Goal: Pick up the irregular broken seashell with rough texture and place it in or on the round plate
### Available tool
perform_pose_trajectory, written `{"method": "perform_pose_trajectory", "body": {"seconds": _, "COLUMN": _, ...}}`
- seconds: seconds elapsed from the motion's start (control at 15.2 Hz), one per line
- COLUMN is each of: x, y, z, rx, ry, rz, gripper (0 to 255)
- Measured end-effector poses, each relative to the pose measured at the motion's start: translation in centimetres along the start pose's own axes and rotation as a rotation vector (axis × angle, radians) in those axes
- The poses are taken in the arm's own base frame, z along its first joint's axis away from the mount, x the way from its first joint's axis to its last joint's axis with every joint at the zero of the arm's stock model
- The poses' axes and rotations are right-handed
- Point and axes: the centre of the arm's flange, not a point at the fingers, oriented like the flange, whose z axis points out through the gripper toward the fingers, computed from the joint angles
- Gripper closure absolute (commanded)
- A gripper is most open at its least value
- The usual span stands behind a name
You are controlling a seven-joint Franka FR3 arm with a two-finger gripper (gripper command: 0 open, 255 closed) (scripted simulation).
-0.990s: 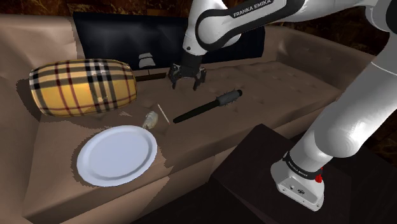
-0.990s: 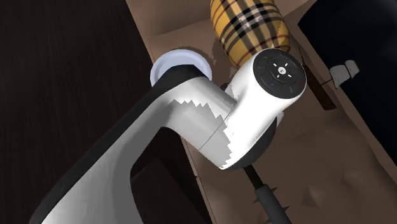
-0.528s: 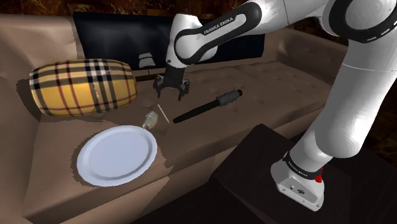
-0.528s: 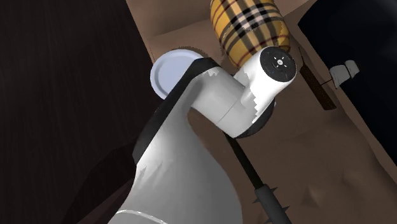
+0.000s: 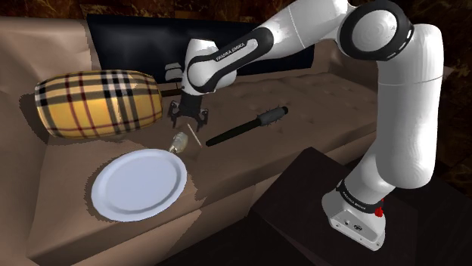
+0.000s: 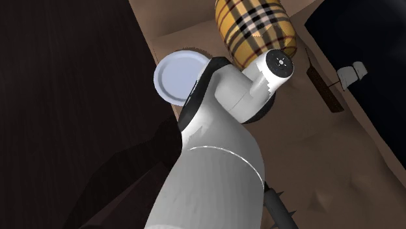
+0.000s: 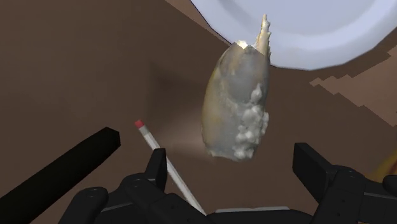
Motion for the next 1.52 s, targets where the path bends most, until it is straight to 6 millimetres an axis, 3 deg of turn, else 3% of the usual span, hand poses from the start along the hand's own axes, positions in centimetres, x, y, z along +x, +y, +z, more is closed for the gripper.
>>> {"method": "perform_pose_trajectory", "body": {"seconds": 0.4, "x": 0.1, "y": -0.1, "z": 3.3, "rx": 0.001, "ry": -0.002, "rz": 0.005, "gripper": 0}}
{"method": "perform_pose_trajectory", "body": {"seconds": 0.79, "x": 0.1, "y": -0.2, "z": 3.7, "rx": 0.001, "ry": -0.002, "rz": 0.005, "gripper": 0}}
{"method": "perform_pose_trajectory", "body": {"seconds": 0.86, "x": 0.1, "y": -0.2, "z": 3.7, "rx": 0.001, "ry": -0.002, "rz": 0.005, "gripper": 255}}
{"method": "perform_pose_trajectory", "body": {"seconds": 0.99, "x": 0.1, "y": -0.8, "z": 2.8, "rx": 0.037, "ry": 0.017, "rz": 0.002, "gripper": 255}}
{"method": "perform_pose_trajectory", "body": {"seconds": 1.52, "x": 0.2, "y": -1.1, "z": 2.2, "rx": 0.037, "ry": 0.017, "rz": 0.000, "gripper": 255}}
